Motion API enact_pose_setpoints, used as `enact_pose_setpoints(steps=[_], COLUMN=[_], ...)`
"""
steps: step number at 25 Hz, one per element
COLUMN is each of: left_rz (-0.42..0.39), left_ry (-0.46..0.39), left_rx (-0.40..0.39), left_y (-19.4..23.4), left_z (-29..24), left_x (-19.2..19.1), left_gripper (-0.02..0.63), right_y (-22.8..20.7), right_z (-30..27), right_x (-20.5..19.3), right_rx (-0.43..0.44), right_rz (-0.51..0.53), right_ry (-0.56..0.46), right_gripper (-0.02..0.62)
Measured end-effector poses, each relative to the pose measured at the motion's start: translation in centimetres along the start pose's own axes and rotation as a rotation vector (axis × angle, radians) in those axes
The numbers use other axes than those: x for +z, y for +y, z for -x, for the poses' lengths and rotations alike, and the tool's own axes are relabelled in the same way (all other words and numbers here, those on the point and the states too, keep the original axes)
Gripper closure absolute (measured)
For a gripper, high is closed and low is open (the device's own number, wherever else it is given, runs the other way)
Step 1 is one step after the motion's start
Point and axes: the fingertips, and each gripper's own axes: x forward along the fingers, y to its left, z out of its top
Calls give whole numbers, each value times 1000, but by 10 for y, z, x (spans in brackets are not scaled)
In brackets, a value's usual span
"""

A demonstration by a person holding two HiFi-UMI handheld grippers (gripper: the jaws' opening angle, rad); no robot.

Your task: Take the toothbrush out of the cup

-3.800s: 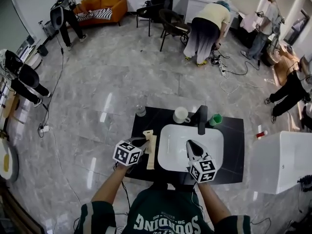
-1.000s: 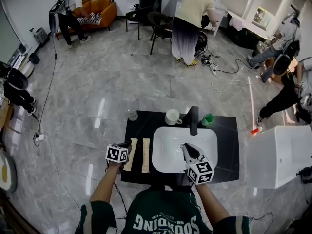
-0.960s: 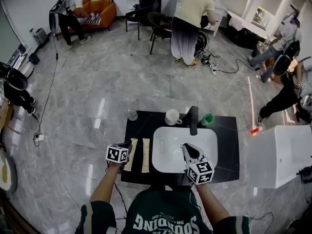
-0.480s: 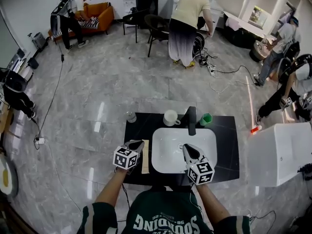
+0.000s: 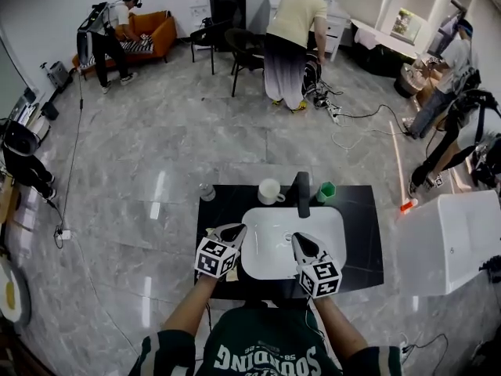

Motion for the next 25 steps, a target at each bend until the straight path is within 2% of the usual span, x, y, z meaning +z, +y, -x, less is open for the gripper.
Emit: enact_pose_setpoints(steps=[8,16,25], left_rz=[-42,-103,-130], left_ry=[-54,-134,-144], left_rx=[-37,-74,-117], left_y=[-34,-64,-84], left_z=[-17,-23,-36], left_x=[29,64,72], left_gripper=[597,597,597], right_y=[-12,-25,-37], right_z=[11,25,33], right_x=[2,19,17], right_rx=[-31,-74,-96], right_rz=[-27,7,-5], right_ry=[-25,-95,-106], right_gripper=[554,555,555])
